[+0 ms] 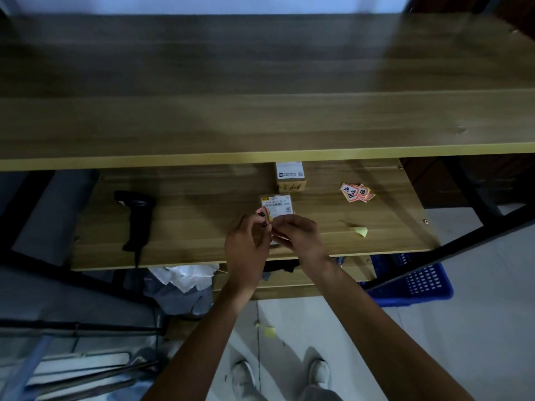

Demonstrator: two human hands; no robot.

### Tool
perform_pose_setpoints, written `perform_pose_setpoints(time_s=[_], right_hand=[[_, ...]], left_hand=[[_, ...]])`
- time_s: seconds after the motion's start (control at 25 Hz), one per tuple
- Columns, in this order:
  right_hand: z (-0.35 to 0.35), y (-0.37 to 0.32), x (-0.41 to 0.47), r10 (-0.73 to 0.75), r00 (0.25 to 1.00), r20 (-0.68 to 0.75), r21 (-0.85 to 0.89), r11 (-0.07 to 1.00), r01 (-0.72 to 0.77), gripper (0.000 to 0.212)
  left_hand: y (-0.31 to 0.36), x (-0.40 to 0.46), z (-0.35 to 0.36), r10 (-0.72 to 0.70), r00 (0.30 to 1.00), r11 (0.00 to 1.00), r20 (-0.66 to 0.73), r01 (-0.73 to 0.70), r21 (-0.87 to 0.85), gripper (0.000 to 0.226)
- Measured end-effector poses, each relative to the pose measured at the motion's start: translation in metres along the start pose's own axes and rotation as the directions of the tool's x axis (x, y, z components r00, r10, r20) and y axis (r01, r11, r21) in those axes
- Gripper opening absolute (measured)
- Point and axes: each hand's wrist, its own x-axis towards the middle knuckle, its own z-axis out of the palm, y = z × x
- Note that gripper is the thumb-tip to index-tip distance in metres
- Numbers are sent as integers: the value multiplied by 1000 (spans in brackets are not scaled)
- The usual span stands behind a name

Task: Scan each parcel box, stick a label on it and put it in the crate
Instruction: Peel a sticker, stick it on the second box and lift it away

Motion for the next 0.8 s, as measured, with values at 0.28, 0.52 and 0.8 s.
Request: perform_pose_setpoints(time_s=[0.28, 0.52, 0.8], right_hand=[[11, 8, 1, 25, 999, -21, 73, 997, -23, 7], [12, 12, 1, -1, 1000, -31, 28, 1000, 2, 8], [11, 12, 0, -13, 1000, -5, -9, 1000, 13, 11]], left_hand=[[-11, 2, -12, -25, 1000, 1000, 8, 25, -19, 9], [-8, 3, -15, -55, 998, 998, 41, 56, -33, 8], [-5, 5, -11, -143, 990, 985, 15, 144, -91, 9]])
